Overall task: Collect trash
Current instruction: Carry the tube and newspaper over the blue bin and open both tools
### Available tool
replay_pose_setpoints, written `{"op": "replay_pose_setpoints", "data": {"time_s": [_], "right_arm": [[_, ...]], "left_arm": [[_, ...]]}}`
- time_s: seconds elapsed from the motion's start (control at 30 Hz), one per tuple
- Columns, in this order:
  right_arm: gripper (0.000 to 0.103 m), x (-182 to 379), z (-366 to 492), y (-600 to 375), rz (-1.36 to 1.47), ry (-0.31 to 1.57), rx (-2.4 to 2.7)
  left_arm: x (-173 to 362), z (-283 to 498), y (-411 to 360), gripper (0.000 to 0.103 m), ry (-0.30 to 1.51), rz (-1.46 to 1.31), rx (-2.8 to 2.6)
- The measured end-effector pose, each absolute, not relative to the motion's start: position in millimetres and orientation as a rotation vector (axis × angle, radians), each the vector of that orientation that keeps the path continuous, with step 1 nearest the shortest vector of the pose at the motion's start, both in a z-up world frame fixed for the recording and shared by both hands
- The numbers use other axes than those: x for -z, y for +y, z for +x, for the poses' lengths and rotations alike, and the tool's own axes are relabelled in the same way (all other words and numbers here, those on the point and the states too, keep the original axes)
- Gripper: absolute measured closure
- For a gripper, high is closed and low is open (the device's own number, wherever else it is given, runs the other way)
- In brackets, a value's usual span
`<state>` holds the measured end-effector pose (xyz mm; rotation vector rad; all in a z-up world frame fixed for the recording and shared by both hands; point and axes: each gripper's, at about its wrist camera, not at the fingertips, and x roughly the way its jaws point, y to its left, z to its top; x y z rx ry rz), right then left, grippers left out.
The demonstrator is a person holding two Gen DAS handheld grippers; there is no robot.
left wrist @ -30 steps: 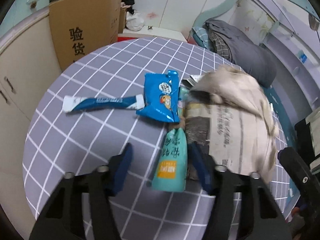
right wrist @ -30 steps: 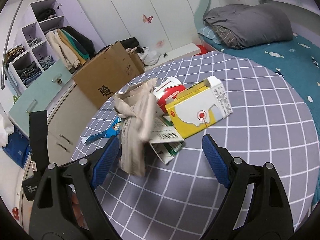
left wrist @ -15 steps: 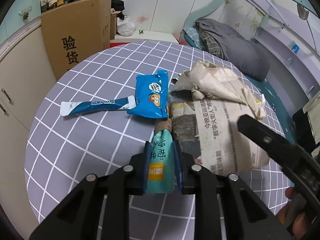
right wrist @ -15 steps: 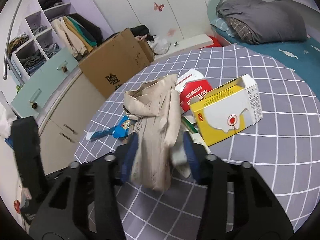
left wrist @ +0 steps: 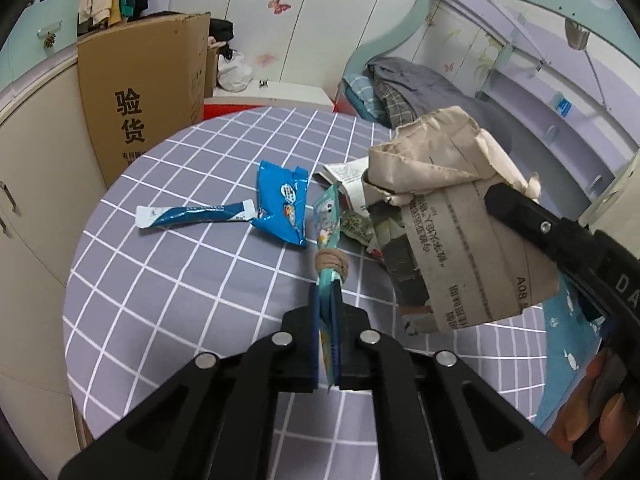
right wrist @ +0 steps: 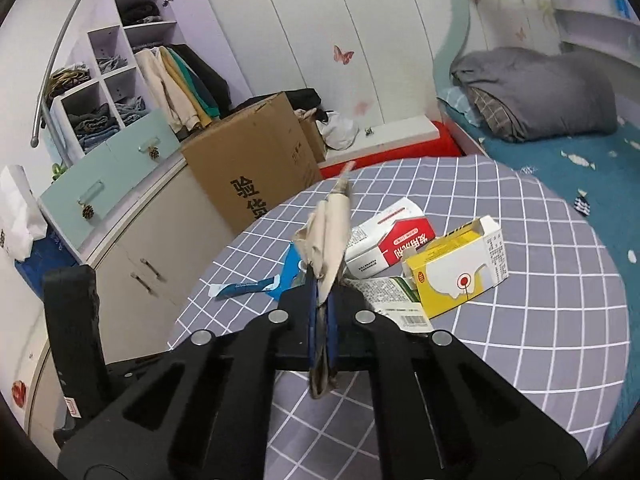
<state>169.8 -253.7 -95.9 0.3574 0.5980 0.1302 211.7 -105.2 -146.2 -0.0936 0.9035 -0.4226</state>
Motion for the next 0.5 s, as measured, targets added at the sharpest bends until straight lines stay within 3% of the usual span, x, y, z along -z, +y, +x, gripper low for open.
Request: {"op": "replay_pose_setpoints", "data": {"time_s": [0.5], "right_arm": [[0.099, 66.5, 148.5, -199.3, 0.302, 0.560, -0.220]], "left_arm": [[91.6, 164.1, -21.1, 0.099, 0.762, -0.219, 0.354]]}}
